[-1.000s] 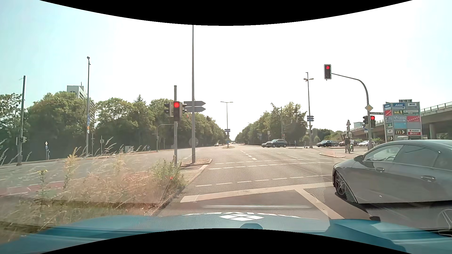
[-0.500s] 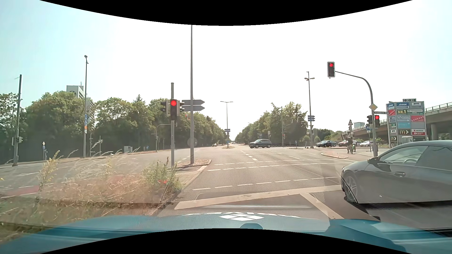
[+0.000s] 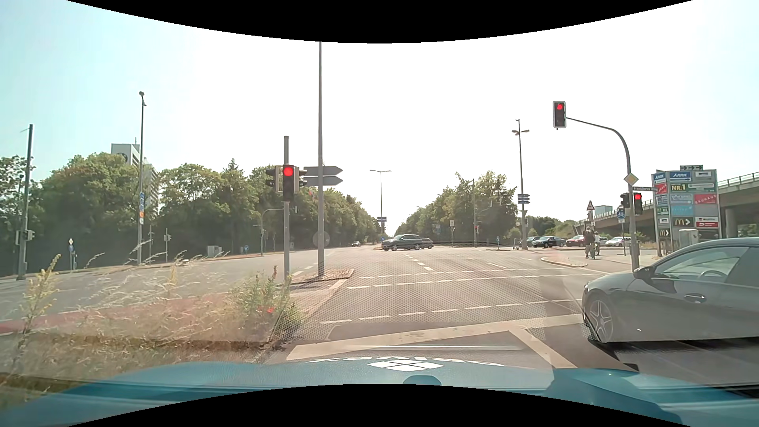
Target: Follow the waypoints while adhering to traffic rules and regulations
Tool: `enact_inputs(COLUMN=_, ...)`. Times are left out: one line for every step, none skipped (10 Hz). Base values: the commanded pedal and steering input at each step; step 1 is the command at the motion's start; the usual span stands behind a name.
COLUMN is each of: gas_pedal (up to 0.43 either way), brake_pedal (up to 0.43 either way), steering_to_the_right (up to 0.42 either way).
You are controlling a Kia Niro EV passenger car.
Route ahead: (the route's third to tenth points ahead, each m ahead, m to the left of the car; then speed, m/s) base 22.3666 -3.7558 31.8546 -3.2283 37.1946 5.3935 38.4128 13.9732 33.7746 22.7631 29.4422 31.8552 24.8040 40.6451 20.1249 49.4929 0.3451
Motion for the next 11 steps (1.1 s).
enact_inputs(gas_pedal=0.000, brake_pedal=0.183, steering_to_the_right=-0.003)
enact_inputs(gas_pedal=0.000, brake_pedal=0.189, steering_to_the_right=-0.003)
enact_inputs(gas_pedal=0.000, brake_pedal=0.195, steering_to_the_right=-0.003)
enact_inputs(gas_pedal=0.000, brake_pedal=0.207, steering_to_the_right=-0.003)
enact_inputs(gas_pedal=0.000, brake_pedal=0.220, steering_to_the_right=-0.003)
enact_inputs(gas_pedal=0.000, brake_pedal=0.220, steering_to_the_right=-0.003)
enact_inputs(gas_pedal=0.000, brake_pedal=0.220, steering_to_the_right=-0.003)
enact_inputs(gas_pedal=0.000, brake_pedal=0.232, steering_to_the_right=-0.003)
enact_inputs(gas_pedal=0.000, brake_pedal=0.232, steering_to_the_right=-0.003)
enact_inputs(gas_pedal=0.000, brake_pedal=0.232, steering_to_the_right=-0.003)
enact_inputs(gas_pedal=0.000, brake_pedal=0.232, steering_to_the_right=-0.003)
